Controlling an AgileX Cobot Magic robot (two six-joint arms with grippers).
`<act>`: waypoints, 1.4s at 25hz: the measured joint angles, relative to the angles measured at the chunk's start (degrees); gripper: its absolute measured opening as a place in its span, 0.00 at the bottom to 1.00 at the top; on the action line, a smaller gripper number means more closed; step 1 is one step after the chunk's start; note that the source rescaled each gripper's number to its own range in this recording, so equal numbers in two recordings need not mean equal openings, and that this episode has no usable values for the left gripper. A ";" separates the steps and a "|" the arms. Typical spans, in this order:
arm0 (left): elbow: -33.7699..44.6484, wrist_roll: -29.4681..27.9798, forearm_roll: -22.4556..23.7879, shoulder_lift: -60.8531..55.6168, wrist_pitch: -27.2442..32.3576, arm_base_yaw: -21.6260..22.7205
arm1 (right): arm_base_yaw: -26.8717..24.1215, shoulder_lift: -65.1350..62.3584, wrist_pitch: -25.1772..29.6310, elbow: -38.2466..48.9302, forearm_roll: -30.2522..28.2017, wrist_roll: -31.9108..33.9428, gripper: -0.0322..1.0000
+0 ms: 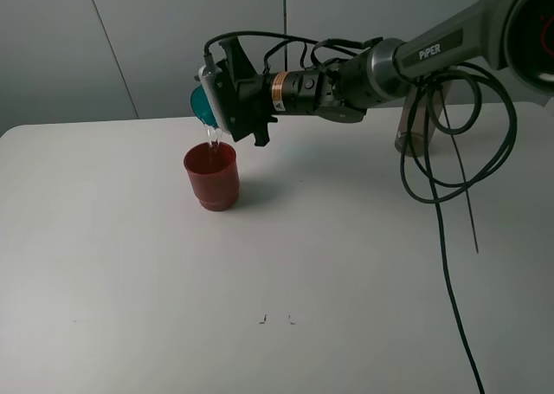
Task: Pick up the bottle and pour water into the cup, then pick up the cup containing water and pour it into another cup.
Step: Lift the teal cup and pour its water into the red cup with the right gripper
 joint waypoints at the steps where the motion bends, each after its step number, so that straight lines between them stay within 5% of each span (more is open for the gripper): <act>1: 0.00 0.00 0.00 0.00 0.00 0.00 | 0.00 0.00 -0.11 0.00 0.00 -0.83 0.10; 35: 0.00 0.00 0.00 0.00 0.00 0.00 | 1.26 -0.53 -8.36 -0.34 0.23 -18.93 0.10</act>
